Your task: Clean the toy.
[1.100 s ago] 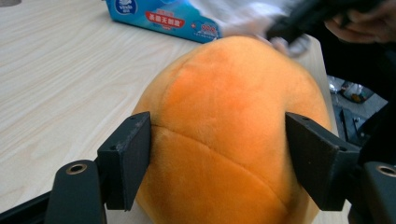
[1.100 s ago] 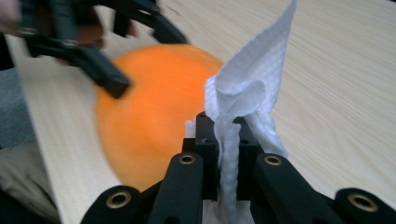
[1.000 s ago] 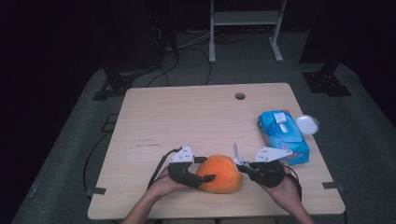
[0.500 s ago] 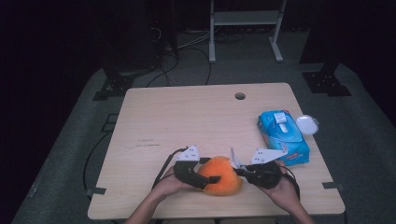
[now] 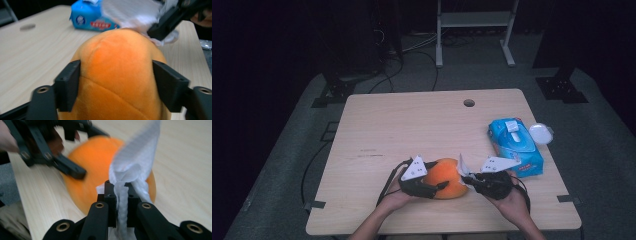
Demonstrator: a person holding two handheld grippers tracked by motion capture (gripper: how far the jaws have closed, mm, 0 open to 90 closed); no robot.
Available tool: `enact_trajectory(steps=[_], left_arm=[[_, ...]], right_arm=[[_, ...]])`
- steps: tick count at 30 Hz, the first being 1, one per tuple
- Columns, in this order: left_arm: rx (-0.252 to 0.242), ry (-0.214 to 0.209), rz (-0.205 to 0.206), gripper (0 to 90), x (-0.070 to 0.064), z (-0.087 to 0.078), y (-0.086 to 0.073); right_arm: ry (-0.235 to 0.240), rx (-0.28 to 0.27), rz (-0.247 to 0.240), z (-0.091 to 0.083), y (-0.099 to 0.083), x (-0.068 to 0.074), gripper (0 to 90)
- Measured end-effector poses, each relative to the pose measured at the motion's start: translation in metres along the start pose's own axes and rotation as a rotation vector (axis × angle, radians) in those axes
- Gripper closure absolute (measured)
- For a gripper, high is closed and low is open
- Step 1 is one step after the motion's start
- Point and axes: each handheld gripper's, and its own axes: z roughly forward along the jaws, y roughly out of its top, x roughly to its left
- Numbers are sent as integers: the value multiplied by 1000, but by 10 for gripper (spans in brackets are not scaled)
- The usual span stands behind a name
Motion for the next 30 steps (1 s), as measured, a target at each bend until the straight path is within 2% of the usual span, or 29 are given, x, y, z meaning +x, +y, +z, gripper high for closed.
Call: enact_trajectory(steps=[1,2,3,6,7,8,9,10,12,13,16,18,19,20,21,22,24,25,26,28,29,30], left_arm=[[6,-14,-40,248,5,-4,-5],[6,-14,-40,248,5,-4,-5],[14,-30,-49,248,10,-8,-8],[23,-35,-39,251,10,-10,-10],[26,-37,-34,255,10,-10,-10],[31,-41,-25,255,7,-8,-10],[31,-41,-25,254,7,-8,-10],[35,-42,-19,254,6,-8,-9],[44,-44,-15,254,6,-8,-9],[42,-41,-17,253,6,-7,-10],[44,-40,-21,253,6,-7,-10],[40,-44,-38,252,8,-8,-12],[38,-45,-43,252,8,-8,-12],[38,-45,-43,252,8,-8,-12],[36,-43,-39,250,7,-7,-12],[36,-43,-39,249,7,-7,-12],[36,-39,-35,248,6,-6,-11],[39,-40,-34,247,7,-6,-10],[41,-40,-34,247,8,-7,-10],[40,-43,-37,247,8,-8,-11],[38,-43,-43,247,8,-8,-11],[38,-46,-42,247,8,-8,-11]], right_arm=[[-25,29,17,3,-5,-8,840],[-25,29,17,3,-5,-8,840],[-39,53,58,4,-9,-16,843],[-32,41,75,3,-10,-17,843],[-4,-11,70,-1,-3,-11,843],[6,-31,59,-2,1,-7,842],[6,-31,59,-2,1,-7,842],[17,-34,31,1,4,0,838],[14,-16,22,4,4,2,837],[22,17,46,10,-1,-2,838],[11,48,67,12,-6,-9,839],[-36,80,81,9,-9,-14,841],[-37,72,92,8,-9,-15,840],[-37,72,92,8,-9,-15,840],[0,0,81,3,-6,-12,838],[0,0,81,3,-6,-12,838],[5,-39,42,1,1,-3,838],[3,-19,11,5,4,3,838],[-2,-5,5,8,2,3,839],[3,7,17,10,-1,1,844],[-19,35,26,11,-6,-5,849],[-19,35,26,11,-6,-5,849]])
